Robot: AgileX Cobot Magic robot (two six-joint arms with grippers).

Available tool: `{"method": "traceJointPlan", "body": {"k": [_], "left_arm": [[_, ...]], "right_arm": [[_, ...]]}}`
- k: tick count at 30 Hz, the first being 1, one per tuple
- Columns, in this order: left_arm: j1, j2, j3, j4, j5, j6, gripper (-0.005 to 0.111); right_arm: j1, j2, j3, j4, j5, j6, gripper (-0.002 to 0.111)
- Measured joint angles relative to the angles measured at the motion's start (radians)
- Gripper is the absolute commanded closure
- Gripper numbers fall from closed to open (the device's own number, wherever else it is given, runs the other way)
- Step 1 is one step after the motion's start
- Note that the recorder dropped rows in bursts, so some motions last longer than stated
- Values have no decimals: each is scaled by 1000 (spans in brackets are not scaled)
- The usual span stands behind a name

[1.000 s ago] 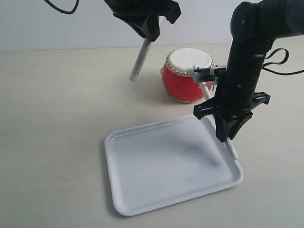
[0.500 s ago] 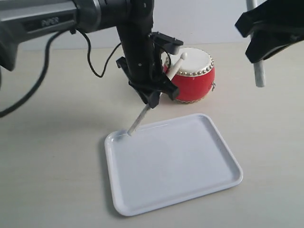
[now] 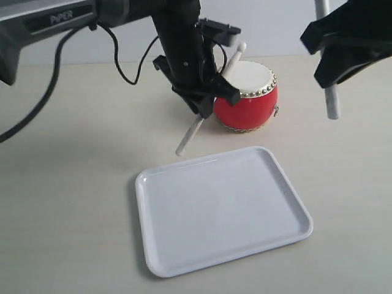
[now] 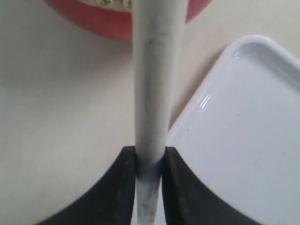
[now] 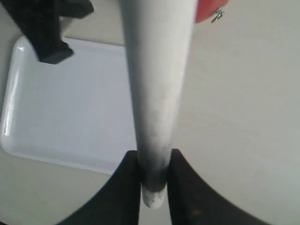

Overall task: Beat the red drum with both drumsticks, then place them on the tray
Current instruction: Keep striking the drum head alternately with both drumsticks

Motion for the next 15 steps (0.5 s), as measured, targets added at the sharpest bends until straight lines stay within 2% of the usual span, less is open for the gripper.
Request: {"method": "traceJointPlan", "body": {"k": [12, 15], "left_arm": [[0, -288, -1, 0, 3, -19, 107], [0, -334, -1, 0, 4, -19, 107]], "right_arm": [[0, 534, 0, 40, -38, -31, 108], [0, 610, 0, 42, -52, -35, 108]]}}
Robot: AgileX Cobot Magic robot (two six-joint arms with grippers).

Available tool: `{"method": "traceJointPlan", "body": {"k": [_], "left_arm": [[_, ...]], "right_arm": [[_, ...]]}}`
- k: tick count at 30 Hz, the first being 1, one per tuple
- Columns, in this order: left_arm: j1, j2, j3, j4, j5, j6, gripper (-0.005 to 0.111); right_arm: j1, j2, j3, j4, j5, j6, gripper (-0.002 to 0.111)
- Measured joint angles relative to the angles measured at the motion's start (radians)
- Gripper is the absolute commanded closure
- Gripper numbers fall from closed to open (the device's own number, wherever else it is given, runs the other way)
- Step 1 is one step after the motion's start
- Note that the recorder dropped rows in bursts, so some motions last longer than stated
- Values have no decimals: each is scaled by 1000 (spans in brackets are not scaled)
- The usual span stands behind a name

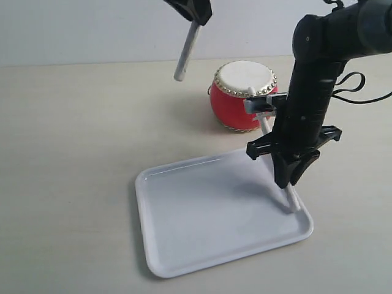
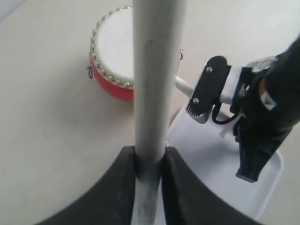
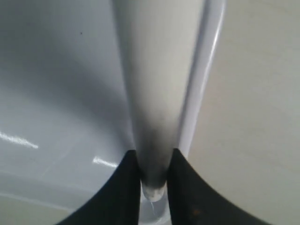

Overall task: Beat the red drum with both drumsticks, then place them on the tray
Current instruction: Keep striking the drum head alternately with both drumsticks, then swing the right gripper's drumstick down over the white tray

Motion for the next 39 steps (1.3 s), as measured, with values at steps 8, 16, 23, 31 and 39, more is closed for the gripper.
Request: {"method": "traceJointPlan", "body": {"k": [8, 16, 23, 31, 39], "left_arm": [[0, -47, 41, 0, 1, 7, 107], [0, -97, 196, 2, 1, 51, 107], [0, -394, 473, 2, -149, 51, 107], [7, -584, 808, 7, -397, 57, 107], [45, -630, 943, 43, -504, 62, 107]], "right_arm": [[2, -140, 0, 25, -22, -2, 108], [2, -509, 0, 65, 43, -55, 108], [2, -515, 72, 65, 53, -147, 108], [116, -448, 101, -31, 55, -209, 108], [252, -344, 101, -265, 55, -321, 108]]}}
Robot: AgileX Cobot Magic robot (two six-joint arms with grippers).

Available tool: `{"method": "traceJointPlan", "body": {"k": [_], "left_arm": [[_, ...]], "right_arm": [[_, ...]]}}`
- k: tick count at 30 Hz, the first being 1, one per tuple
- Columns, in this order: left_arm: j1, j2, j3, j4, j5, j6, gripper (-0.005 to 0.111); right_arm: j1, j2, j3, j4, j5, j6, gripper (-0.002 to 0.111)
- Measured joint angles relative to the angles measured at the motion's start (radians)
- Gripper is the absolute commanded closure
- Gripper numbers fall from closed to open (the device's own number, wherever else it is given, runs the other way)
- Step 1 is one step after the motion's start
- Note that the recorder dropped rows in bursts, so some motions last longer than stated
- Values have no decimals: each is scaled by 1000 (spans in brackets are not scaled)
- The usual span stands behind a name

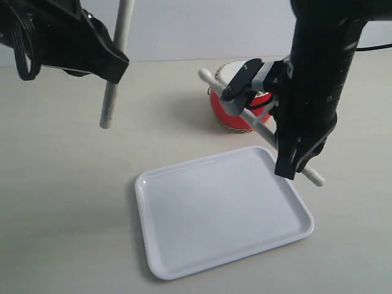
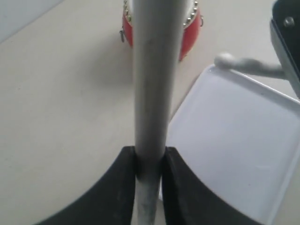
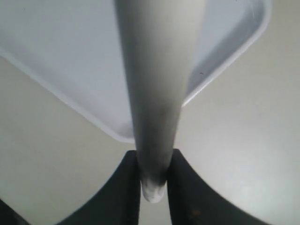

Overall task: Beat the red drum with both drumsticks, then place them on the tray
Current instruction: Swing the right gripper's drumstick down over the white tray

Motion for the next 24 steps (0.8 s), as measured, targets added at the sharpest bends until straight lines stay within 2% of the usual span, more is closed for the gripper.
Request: {"method": "traceJointPlan", "body": {"k": [8, 11, 17, 24], "left_arm": [[172, -39, 52, 7, -44, 8, 107], [207, -41, 83, 7, -70, 14, 107], [221, -41, 136, 7, -125, 29, 107], [221, -54, 136, 7, -141, 43, 107]], "right_arm": [[151, 118, 0, -312, -2, -139, 108], [208, 169, -13, -419, 0, -143, 108], [294, 288, -95, -594, -2, -119, 108], [350, 402, -202, -629, -4, -105, 108]]}}
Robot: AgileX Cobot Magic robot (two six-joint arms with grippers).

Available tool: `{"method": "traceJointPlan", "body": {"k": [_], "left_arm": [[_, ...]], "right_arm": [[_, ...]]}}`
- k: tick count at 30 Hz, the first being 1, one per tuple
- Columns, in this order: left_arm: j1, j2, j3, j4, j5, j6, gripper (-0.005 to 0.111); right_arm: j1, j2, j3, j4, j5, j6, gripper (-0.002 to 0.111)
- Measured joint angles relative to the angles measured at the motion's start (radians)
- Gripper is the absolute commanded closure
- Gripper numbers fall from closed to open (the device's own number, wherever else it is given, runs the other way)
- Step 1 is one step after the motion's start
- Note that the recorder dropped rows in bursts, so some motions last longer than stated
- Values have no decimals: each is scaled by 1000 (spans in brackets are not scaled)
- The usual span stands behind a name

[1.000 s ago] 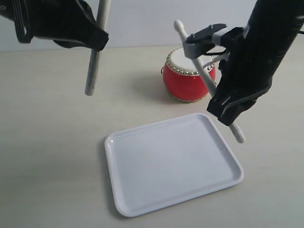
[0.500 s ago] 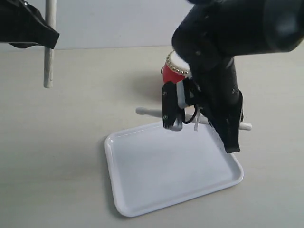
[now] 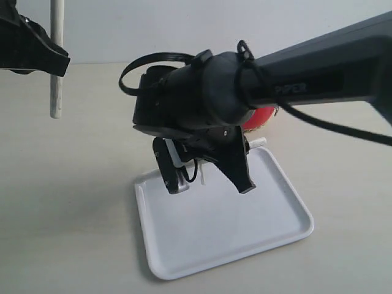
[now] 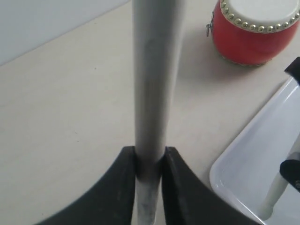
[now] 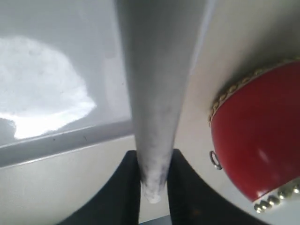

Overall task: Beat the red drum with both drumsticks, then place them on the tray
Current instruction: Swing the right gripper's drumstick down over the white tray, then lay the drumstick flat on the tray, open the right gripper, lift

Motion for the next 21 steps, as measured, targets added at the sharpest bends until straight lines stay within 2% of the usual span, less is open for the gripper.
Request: {"method": "traceJointPlan", "body": {"k": [21], "left_arm": [[0, -10, 10, 0, -3, 0, 107]], "right_arm": [[10, 72, -15, 16, -2, 4, 108]]}}
